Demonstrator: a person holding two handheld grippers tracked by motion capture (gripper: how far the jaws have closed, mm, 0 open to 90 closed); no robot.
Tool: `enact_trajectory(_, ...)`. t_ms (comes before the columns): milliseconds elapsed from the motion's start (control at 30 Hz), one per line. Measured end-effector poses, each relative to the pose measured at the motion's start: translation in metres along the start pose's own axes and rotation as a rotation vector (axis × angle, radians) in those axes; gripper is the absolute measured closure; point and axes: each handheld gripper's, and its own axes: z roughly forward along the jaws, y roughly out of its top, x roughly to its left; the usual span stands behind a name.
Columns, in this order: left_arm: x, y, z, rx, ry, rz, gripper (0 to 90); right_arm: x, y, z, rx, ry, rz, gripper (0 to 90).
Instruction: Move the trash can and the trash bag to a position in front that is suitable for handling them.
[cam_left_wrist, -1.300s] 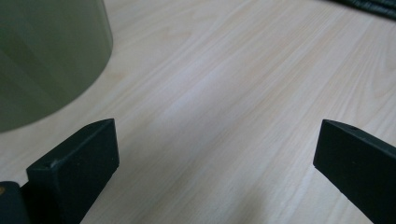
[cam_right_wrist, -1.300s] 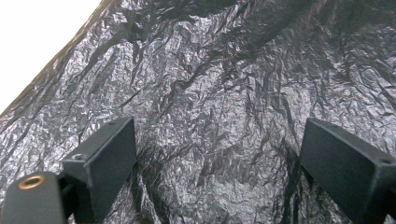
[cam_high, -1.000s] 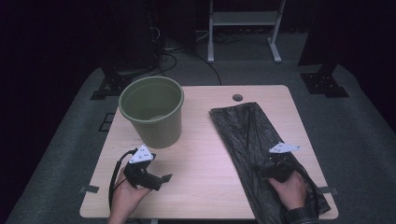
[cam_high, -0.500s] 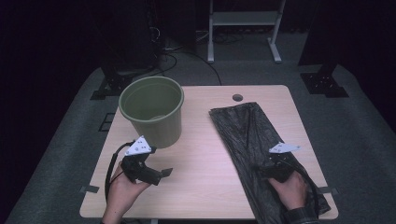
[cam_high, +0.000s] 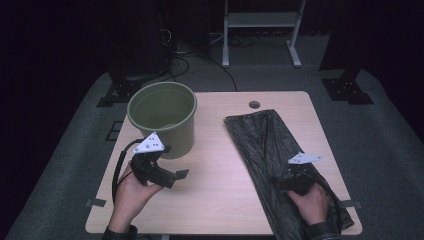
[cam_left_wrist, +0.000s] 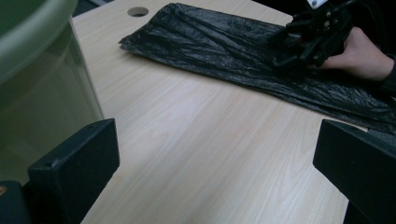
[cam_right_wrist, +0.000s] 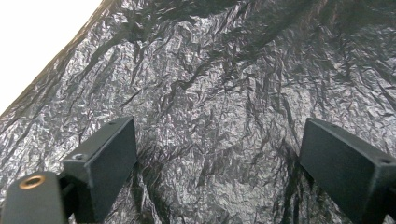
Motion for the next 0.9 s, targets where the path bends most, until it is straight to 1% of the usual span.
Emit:
enact_trajectory(133, 0.002, 0.012, -0.003, -0.004, -0.002, 0.012, 0.0, 0.000, 0.000, 0.000, 0.000, 0.001, 0.000, 10.1)
enact_trajectory(167, 0.002, 0.012, -0.003, -0.004, -0.002, 0.012, 0.0, 0.000, 0.000, 0.000, 0.000, 0.001, 0.000, 10.2)
enact_trajectory(200, 0.003, 0.017, -0.004, -0.005, 0.000, 0.014, 0.0, 0.000, 0.000, 0.000, 0.000, 0.001, 0.000, 10.1)
enact_trajectory(367, 0.009, 0.027, -0.005, -0.014, -0.002, 0.010, 0.0, 0.000, 0.000, 0.000, -0.001, 0.001, -0.001, 10.2)
enact_trajectory(500, 0.016, 0.035, -0.005, -0.015, 0.013, 0.017, 0.0, 0.000, 0.000, 0.000, -0.001, 0.002, -0.001, 10.2)
enact_trajectory(633, 0.020, 0.041, -0.005, -0.027, 0.017, 0.018, 0.0, 0.000, 0.000, 0.000, -0.001, 0.002, -0.002, 10.2)
enact_trajectory(767, 0.027, 0.050, -0.004, -0.025, 0.027, 0.022, 0.0, 0.000, 0.000, 0.000, -0.001, 0.003, -0.003, 10.2)
enact_trajectory(800, 0.029, 0.051, -0.004, -0.030, 0.029, 0.025, 0.9, 0.000, 0.000, 0.000, -0.001, 0.003, -0.003, 10.2)
enact_trajectory(833, 0.029, 0.051, -0.004, -0.030, 0.029, 0.025, 4.8, 0.000, 0.000, 0.000, -0.001, 0.003, -0.003, 10.2)
enact_trajectory(867, 0.032, 0.053, -0.003, -0.027, 0.033, 0.030, 5.2, 0.000, 0.000, 0.000, -0.001, 0.003, -0.003, 10.2)
enact_trajectory(900, 0.032, 0.053, -0.003, -0.027, 0.033, 0.030, 5.3, 0.000, 0.000, 0.000, -0.001, 0.003, -0.003, 10.2)
